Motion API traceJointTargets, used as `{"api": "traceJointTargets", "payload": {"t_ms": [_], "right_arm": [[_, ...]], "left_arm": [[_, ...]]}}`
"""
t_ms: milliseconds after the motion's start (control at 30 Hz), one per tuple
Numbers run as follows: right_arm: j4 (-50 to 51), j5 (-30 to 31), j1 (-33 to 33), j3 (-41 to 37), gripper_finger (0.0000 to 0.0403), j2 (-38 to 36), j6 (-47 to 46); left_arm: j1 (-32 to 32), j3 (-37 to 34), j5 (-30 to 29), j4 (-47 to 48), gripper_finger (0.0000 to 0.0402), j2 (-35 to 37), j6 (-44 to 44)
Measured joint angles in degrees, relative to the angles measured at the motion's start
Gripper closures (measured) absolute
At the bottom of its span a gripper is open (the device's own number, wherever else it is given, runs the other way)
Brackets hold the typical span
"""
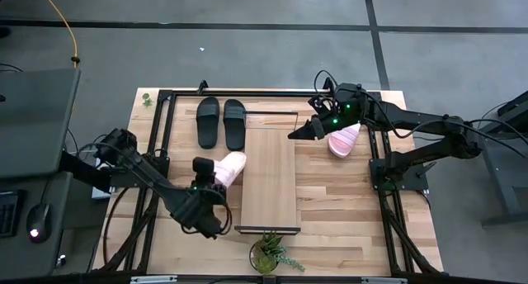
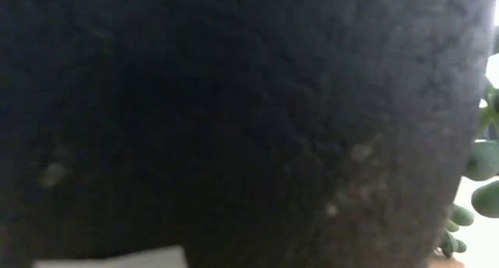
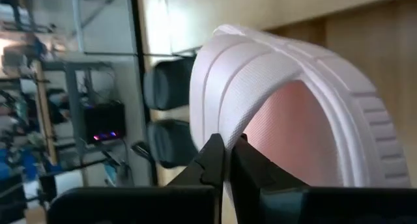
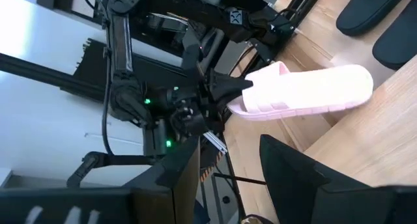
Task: Pick and place slides into the shelf
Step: Put the bottom pink slides on the shelf
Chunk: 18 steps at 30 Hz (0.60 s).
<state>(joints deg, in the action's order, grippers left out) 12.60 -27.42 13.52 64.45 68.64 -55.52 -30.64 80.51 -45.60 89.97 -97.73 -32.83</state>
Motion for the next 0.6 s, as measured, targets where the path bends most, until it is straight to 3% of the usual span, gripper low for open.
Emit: {"api": "traceJointTargets", "payload": {"t_ms": [400,600], "right_arm": [[0.0,0.35,0.0,0.0,0.0251,0.0,-3.12],[-0.5,-1.18,0.0,0.0,0.0251,0.0,-5.76]], "left_arm": [[3.93,0.0,-14.39,0.05,0.0401,8.98,15.18],[6.46,0.6,-24.56,0.08,0.0401,13.51,26.17]]}}
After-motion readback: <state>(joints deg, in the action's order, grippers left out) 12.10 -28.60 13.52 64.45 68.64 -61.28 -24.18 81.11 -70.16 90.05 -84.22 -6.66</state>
